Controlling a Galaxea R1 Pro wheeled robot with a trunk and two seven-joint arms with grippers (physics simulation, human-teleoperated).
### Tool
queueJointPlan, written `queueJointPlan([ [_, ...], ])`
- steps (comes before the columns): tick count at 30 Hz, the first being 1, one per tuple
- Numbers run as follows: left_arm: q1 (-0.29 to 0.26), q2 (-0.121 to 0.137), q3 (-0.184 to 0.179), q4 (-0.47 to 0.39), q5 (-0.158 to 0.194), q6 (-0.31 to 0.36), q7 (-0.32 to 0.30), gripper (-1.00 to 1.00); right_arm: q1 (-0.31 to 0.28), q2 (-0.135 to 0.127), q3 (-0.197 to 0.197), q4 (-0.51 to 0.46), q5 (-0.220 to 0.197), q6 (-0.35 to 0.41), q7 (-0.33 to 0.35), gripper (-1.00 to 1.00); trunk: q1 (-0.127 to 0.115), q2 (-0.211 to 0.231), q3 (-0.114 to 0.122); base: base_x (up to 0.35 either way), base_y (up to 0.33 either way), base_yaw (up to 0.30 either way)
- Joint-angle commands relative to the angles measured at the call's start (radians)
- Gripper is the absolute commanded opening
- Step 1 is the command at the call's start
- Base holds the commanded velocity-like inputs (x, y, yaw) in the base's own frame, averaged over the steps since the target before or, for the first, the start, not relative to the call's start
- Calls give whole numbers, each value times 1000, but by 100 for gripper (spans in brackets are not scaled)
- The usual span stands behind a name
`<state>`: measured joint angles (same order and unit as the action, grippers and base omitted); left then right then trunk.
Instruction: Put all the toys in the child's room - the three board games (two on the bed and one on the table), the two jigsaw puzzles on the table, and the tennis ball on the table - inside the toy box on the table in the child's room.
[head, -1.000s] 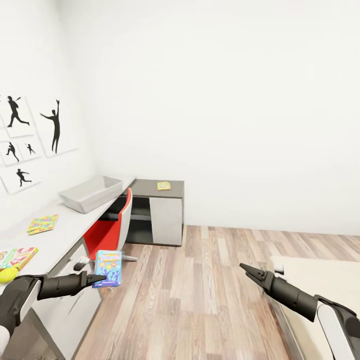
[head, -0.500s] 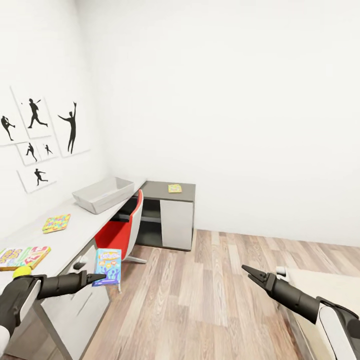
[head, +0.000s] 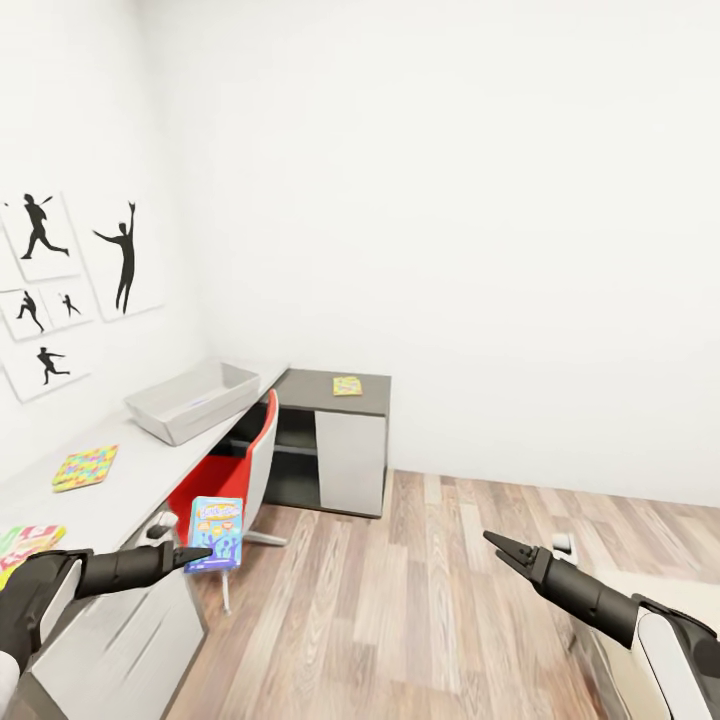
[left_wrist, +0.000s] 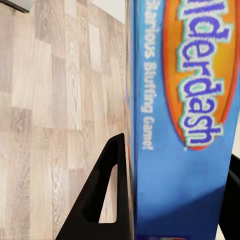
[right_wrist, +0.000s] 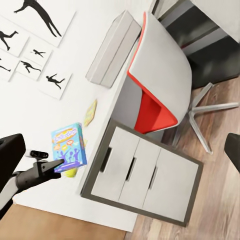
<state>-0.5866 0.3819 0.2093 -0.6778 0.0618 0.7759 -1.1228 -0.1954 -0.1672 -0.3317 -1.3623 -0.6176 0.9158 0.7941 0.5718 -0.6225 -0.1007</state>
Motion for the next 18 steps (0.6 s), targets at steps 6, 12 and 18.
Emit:
queueJointPlan([
  [6,-1,-1,0,0,5,10,0,-100,-1,0,-2,-2,-6,5,5,100,1,-2,-2,310,-126,0],
  [12,-1,-1,-1,0,4,11,0,-100,-1,-1,-2,-7,-12,5,5,100,1,-2,-2,302,-134,0],
  [18,-1,-1,-1,0,6,11,-4,-100,-1,-1,-1,-8,-12,5,5,100,1,-2,-2,226,-134,0],
])
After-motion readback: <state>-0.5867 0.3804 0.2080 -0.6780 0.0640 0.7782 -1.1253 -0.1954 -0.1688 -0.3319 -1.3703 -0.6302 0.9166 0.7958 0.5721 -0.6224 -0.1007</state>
